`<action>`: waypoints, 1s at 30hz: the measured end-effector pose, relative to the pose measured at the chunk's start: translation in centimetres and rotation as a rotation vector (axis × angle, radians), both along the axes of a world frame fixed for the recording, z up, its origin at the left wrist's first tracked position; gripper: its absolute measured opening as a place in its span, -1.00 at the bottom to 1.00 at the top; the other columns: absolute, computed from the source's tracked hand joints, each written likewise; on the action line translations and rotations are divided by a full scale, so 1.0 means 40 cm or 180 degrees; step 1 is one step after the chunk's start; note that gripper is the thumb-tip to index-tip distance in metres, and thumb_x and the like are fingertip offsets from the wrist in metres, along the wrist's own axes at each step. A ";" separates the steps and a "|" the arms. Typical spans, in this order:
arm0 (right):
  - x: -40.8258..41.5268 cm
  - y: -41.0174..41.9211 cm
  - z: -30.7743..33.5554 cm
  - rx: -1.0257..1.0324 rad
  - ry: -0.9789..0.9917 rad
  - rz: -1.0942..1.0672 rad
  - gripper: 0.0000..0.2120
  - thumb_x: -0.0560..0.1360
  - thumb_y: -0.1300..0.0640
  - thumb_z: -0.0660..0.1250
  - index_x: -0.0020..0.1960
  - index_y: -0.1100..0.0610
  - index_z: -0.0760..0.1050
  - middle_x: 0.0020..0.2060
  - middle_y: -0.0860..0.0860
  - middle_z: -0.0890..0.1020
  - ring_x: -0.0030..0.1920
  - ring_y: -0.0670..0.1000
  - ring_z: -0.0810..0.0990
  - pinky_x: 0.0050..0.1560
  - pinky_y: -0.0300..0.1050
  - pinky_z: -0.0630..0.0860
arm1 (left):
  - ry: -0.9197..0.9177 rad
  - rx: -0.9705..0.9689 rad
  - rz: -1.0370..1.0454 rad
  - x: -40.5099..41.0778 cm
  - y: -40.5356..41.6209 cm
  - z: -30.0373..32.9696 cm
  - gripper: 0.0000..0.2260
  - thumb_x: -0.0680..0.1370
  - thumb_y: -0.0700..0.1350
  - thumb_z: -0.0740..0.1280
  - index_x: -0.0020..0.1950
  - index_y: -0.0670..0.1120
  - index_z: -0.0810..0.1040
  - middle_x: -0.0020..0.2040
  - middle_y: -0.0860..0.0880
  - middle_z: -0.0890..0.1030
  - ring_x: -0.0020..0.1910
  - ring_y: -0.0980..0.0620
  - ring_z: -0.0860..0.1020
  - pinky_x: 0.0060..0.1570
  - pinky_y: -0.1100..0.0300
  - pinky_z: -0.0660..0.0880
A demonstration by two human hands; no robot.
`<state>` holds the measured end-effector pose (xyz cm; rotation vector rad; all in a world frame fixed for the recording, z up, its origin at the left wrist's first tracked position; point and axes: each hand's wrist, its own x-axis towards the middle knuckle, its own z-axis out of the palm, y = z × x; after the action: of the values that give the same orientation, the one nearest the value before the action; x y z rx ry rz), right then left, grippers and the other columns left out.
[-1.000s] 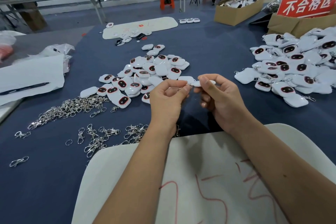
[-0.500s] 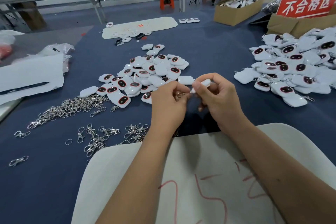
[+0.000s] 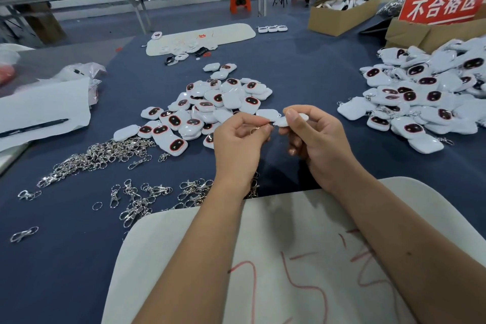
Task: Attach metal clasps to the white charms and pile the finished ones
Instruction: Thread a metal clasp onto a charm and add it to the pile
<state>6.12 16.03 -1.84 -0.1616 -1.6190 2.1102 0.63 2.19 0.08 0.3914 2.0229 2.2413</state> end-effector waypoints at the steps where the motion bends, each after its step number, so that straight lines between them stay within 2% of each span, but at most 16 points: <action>1: 0.001 -0.001 0.001 0.0084 -0.0033 -0.0080 -0.89 0.59 0.06 0.47 0.05 0.10 0.67 -0.26 0.11 0.68 -0.38 -0.09 0.48 -0.38 -0.23 0.50 | 0.0317 -0.0306 0.0039 -0.001 -0.001 0.000 -0.90 0.50 -0.35 0.47 -0.13 -0.16 0.67 -0.25 -0.03 0.69 -0.26 0.03 0.62 -0.11 0.14 0.59; 4: 0.004 -0.005 0.002 0.0270 -0.0106 -0.0216 -0.86 0.58 0.06 0.48 0.03 0.14 0.65 -0.29 0.10 0.65 -0.40 -0.10 0.49 -0.39 -0.22 0.49 | 0.1163 -0.1012 0.0081 0.000 -0.007 -0.001 -0.86 0.50 -0.34 0.45 -0.18 -0.11 0.66 -0.24 0.03 0.67 -0.26 0.05 0.59 -0.19 0.18 0.52; 6: 0.006 -0.006 0.001 0.0442 -0.0138 -0.0227 -0.80 0.58 0.04 0.49 0.05 0.17 0.63 -0.28 0.11 0.66 -0.39 -0.10 0.50 -0.38 -0.21 0.51 | 0.1542 -0.1295 0.0040 -0.001 -0.013 -0.006 -0.82 0.49 -0.37 0.40 -0.19 -0.10 0.65 -0.24 0.01 0.66 -0.24 0.01 0.60 -0.19 0.10 0.54; 8: 0.007 -0.008 0.001 0.0551 -0.0147 -0.0229 -0.77 0.57 0.02 0.49 0.05 0.18 0.62 -0.28 0.10 0.67 -0.39 -0.07 0.49 -0.37 -0.20 0.52 | 0.1687 -0.1483 0.0023 0.001 -0.014 -0.008 -0.82 0.49 -0.37 0.37 -0.17 -0.10 0.65 -0.24 -0.02 0.66 -0.22 -0.05 0.60 -0.15 0.00 0.55; 9: 0.007 -0.009 0.001 0.0557 -0.0140 -0.0248 -0.78 0.58 0.01 0.49 0.05 0.17 0.62 -0.30 0.09 0.66 -0.40 -0.07 0.49 -0.37 -0.19 0.52 | 0.1666 -0.1459 0.0051 0.002 -0.013 -0.010 -0.83 0.49 -0.36 0.39 -0.16 -0.10 0.66 -0.24 0.00 0.67 -0.22 -0.03 0.61 -0.14 0.01 0.56; 12: 0.002 -0.010 0.002 0.0298 -0.0122 -0.0411 -0.85 0.58 0.02 0.48 0.00 0.10 0.65 -0.33 0.07 0.65 -0.42 -0.08 0.47 -0.38 -0.20 0.51 | 0.1187 -0.1099 0.0159 0.009 -0.002 -0.010 -0.86 0.50 -0.31 0.45 -0.13 -0.07 0.68 -0.21 0.11 0.68 -0.26 0.15 0.60 -0.20 0.27 0.52; 14: 0.000 -0.010 0.005 0.0018 -0.0129 -0.0508 -0.89 0.58 0.01 0.48 -0.05 0.05 0.66 -0.34 0.07 0.63 -0.43 -0.09 0.45 -0.40 -0.20 0.49 | 0.0895 -0.0979 0.0156 0.010 0.006 -0.009 -0.88 0.51 -0.28 0.48 -0.11 -0.06 0.69 -0.21 0.14 0.67 -0.31 0.21 0.54 -0.21 0.36 0.47; 16: -0.001 -0.009 0.009 -0.0100 -0.0135 -0.0595 -0.86 0.56 -0.02 0.49 -0.07 0.05 0.66 -0.34 0.08 0.62 -0.44 -0.07 0.44 -0.43 -0.18 0.47 | 0.0753 -0.0885 0.0154 0.017 0.013 -0.006 -0.91 0.51 -0.26 0.49 -0.09 -0.07 0.70 -0.20 0.12 0.69 -0.31 0.19 0.56 -0.21 0.36 0.49; 18: -0.001 -0.009 0.014 -0.0105 -0.0152 -0.0766 -0.82 0.54 -0.05 0.50 -0.07 0.06 0.65 -0.37 0.05 0.60 -0.46 -0.05 0.43 -0.45 -0.16 0.45 | 0.0608 -0.0691 0.0196 0.031 0.025 0.002 -0.91 0.52 -0.26 0.48 -0.07 -0.09 0.71 -0.16 0.05 0.72 -0.21 0.11 0.65 -0.13 0.30 0.57; 21: -0.001 -0.001 0.019 -0.0119 -0.0168 -0.1358 -0.80 0.55 -0.02 0.52 -0.02 0.10 0.60 -0.37 0.00 0.61 -0.43 -0.05 0.48 -0.44 -0.17 0.47 | 0.0312 -0.0192 -0.0009 0.065 0.061 0.014 -0.87 0.55 -0.31 0.41 0.01 -0.13 0.70 -0.10 -0.02 0.74 -0.09 0.01 0.71 0.02 0.17 0.64; 23: 0.003 0.011 0.023 -0.0093 -0.0079 -0.1956 -0.72 0.54 0.03 0.53 0.18 0.08 0.55 -0.26 -0.01 0.67 -0.35 -0.06 0.56 -0.33 -0.14 0.56 | 0.0278 -0.0088 -0.0250 0.086 0.095 0.019 -0.86 0.56 -0.31 0.38 0.05 -0.15 0.70 -0.05 -0.02 0.74 -0.04 0.03 0.71 0.06 0.13 0.64; 25: 0.008 0.025 0.025 -0.0030 0.0038 -0.2415 -0.37 0.52 0.08 0.54 0.50 0.01 0.35 -0.09 -0.03 0.66 -0.19 -0.10 0.63 -0.12 -0.16 0.64 | 0.0570 -0.0345 -0.0267 0.093 0.122 0.017 -0.87 0.55 -0.28 0.40 0.05 -0.14 0.70 -0.04 0.02 0.73 -0.03 0.09 0.68 0.06 0.19 0.60; 27: 0.012 0.042 0.022 0.0279 -0.0099 -0.2625 -0.12 0.52 0.16 0.49 0.67 -0.04 0.07 0.17 0.03 0.62 0.00 -0.16 0.63 -0.02 -0.40 0.54 | 0.1139 -0.0952 -0.0075 0.083 0.133 0.007 -0.87 0.54 -0.25 0.40 0.03 -0.11 0.70 -0.02 0.06 0.71 0.02 0.12 0.64 0.07 0.23 0.54; 29: 0.007 0.048 0.017 0.0633 -0.0385 -0.2578 -0.09 0.54 0.28 0.40 0.71 -0.02 -0.05 0.54 0.06 0.36 0.24 -0.13 0.57 -0.05 -0.60 0.40 | 0.1782 -0.1854 0.0082 0.057 0.133 -0.003 -0.83 0.53 -0.23 0.37 0.09 -0.10 0.68 0.09 0.02 0.68 0.18 0.01 0.57 0.22 0.18 0.44; 30: 0.004 0.046 0.013 0.0779 -0.0476 -0.2507 -0.11 0.55 0.33 0.35 0.71 0.01 -0.06 0.62 0.04 0.24 0.32 -0.09 0.54 -0.04 -0.65 0.34 | 0.1998 -0.2325 0.0085 0.041 0.131 -0.007 -0.79 0.54 -0.21 0.36 0.15 -0.09 0.66 0.19 -0.02 0.64 0.29 -0.03 0.49 0.30 0.16 0.37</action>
<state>6.28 17.89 -1.33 -0.7519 -1.5295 1.3164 2.26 7.43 -0.20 1.0581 2.9427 1.2972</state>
